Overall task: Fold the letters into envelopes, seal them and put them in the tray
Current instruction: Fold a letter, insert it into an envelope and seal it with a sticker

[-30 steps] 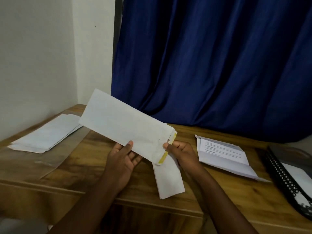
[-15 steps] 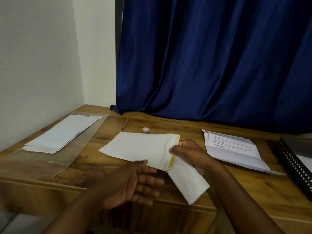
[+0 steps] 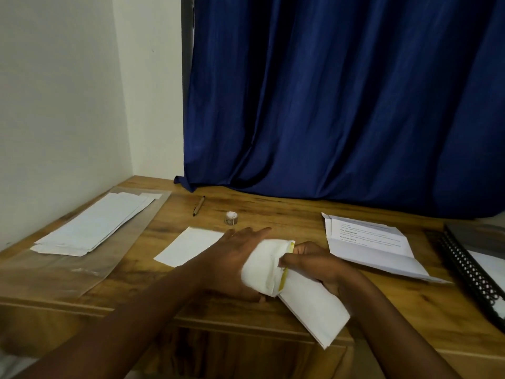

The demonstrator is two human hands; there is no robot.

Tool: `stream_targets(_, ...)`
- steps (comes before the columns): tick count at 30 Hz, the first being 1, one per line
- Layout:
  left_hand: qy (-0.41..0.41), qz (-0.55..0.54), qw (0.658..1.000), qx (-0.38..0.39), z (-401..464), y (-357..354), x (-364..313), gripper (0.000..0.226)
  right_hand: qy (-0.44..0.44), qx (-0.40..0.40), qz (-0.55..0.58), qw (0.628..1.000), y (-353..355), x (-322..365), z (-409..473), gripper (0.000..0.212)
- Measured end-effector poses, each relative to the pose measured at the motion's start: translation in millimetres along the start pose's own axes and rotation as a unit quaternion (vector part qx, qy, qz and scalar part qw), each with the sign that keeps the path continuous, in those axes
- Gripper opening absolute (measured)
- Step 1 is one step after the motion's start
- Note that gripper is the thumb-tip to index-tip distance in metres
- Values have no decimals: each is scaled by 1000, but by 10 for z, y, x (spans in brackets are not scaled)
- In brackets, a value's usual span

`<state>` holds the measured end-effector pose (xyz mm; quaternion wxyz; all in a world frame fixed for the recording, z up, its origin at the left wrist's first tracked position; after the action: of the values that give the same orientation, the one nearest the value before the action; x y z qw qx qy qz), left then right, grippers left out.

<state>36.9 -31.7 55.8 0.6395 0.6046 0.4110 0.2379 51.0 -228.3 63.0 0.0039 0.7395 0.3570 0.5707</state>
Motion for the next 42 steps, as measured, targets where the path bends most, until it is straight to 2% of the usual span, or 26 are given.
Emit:
stream_targets(3, 0, 11, 1000, -28, 58, -57, 12, 123, -8, -17, 5, 1000, 4, -30, 6, 28)
stream_targets(7, -3, 114, 987, -109, 73, -121, -27, 121, 4, -18, 21, 1000, -35, -60, 4, 40)
stream_targets(10, -23, 140, 979, -147, 71, -114, -67, 120, 6, -16, 24, 1000, -64, -59, 35, 33)
stream_targets(13, -26, 123, 982, -143, 64, -70, -37, 121, 6, -15, 12, 1000, -51, -42, 42, 19)
stream_targets(18, -54, 106, 976, -180, 8, -30, -25, 118, 13, -22, -14, 1000, -64, -52, 62, 13)
stream_targets(22, -43, 111, 980, -162, -17, -80, -42, 118, 51, 4, 12, 999, -114, -6, 49, 36)
stream_targets(25, -43, 113, 980, -157, -29, -111, -52, 118, 79, 27, 24, 996, -137, 43, 4, 42)
stream_targets(29, -44, 104, 979, -172, -37, -108, -53, 116, 102, 23, 34, 994, -183, 75, -30, 31)
stream_targets(34, -26, 84, 984, -157, -52, -101, 8, 120, 95, 64, 59, 992, -184, 54, -108, 16)
stream_targets(38, -36, 96, 981, -164, -54, -122, -58, 117, 73, 10, 13, 997, -178, 10, -14, 10)
stream_targets(42, -42, 108, 979, -166, -26, -119, -122, 117, 95, -8, 37, 995, -208, 13, 59, 8)
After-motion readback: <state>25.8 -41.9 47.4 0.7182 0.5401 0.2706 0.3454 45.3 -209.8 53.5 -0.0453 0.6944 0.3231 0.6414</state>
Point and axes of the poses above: each hand's wrist, its own z-axis towards the middle knuckle, its own y-axis out of the back of the hand, x = y × z, the point moved 4 cm from there along z, towards the middle knuckle, and after that the axes turned 14 degrees about x, right-handed, at the moved point
